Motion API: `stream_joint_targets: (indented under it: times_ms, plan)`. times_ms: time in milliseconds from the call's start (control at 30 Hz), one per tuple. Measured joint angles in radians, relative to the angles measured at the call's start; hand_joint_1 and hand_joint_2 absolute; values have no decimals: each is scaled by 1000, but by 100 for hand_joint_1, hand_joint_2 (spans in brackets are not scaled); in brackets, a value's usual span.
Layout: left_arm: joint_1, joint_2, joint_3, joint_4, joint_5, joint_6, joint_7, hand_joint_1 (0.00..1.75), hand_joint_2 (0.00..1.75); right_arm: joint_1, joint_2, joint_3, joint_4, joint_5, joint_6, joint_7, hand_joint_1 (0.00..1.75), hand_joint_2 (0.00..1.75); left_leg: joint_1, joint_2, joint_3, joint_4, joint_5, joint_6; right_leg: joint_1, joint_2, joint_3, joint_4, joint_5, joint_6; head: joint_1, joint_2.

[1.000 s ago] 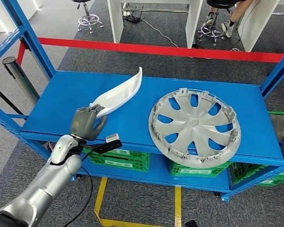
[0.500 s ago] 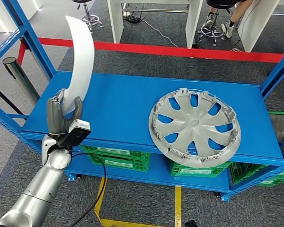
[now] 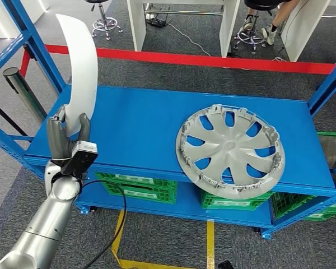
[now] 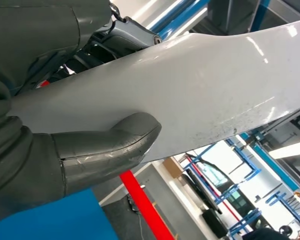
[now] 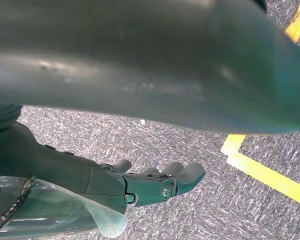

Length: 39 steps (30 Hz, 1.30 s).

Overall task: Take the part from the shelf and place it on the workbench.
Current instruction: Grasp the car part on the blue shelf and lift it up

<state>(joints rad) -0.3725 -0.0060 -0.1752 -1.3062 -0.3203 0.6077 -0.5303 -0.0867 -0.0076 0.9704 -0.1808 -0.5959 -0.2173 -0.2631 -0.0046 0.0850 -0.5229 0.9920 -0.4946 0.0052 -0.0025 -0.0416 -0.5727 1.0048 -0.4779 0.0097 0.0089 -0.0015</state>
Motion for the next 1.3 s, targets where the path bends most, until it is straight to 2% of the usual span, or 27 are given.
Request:
stream_joint_targets:
  times_ms: [567, 767, 867, 933, 1000, 1033, 1067, 1100, 1133, 1200, 1233, 1300]
  plan:
    - [3, 0, 29, 0, 76, -30, -34, 175, 175, 0, 0, 0, 0, 13, -5, 2, 0, 0, -1, 0, -1, 3, -1, 1, -1, 0, 0, -1, 1, 1, 0, 0]
    - [4, 0, 35, 0, 89, -42, -35, 175, 175, 0, 0, 0, 0, 18, -5, 3, 0, 0, -3, 0, -6, 12, -3, 9, -3, -2, 0, -2, 6, 7, 0, 0]
    - [3, 0, 38, 0, 94, -44, -36, 175, 175, -2, 0, 0, 0, 18, -5, 3, 0, 0, 2, 0, -5, -3, 14, 24, -3, 4, -4, -2, 4, 19, 0, 0]
    - [2, -1, 39, 0, 99, -45, -37, 175, 175, -1, -1, -1, 0, 18, -6, 4, 0, 0, 9, 0, -7, -18, 28, 32, -5, 24, -29, 50, -42, 27, 2, 0]
    - [3, -2, 40, 0, 102, -46, -38, 175, 175, 0, -1, -1, 0, 18, -6, 5, 0, 0, 9, 0, -16, -18, 33, 35, -8, 37, -78, 174, -108, 35, 3, 0]
    - [5, -3, 41, 1, 103, -47, -38, 175, 175, 1, -1, -1, 0, 18, -6, 6, 0, 0, 10, 0, -21, -15, 35, 35, -11, 39, -101, 230, -127, 39, 3, 0]
    - [7, -3, 41, 2, 104, -48, -38, 175, 175, 2, -1, -1, 0, 18, -6, 6, 0, 0, 11, -1, -25, -12, 36, 33, -13, 39, -111, 259, -128, 43, 3, 0]
    - [8, -4, 41, 2, 104, -48, -38, 175, 175, 2, -1, -1, 0, 18, -6, 7, 0, 0, 13, -1, -29, -7, 37, 31, -17, 38, -103, 249, -109, 48, 2, 0]
    - [9, -4, 41, 3, 104, -48, -38, 175, 175, 1, -2, -1, 0, 18, -6, 7, 0, 0, 17, -1, -33, -1, 36, 27, -22, 35, -77, 201, -76, 52, 2, 0]
    - [9, -4, 42, 3, 105, -48, -39, 175, 175, 0, -2, -1, 0, 18, -7, 8, 0, 0, 21, -1, -42, 16, 31, 14, -25, 27, -11, 85, -30, 61, 5, 0]
    - [9, -4, 43, 3, 105, -48, -39, 175, 175, -1, -2, -1, 0, 18, -7, 8, 0, 0, 20, -1, -47, 24, 30, 6, -24, 24, 9, 49, -23, 59, 7, 0]
    - [8, -4, 43, 3, 104, -48, -41, 175, 175, -2, -1, -1, 0, 18, -7, 8, 0, 0, 17, -1, -57, 36, 33, -7, -20, 27, 15, 37, -30, 45, 9, 0]
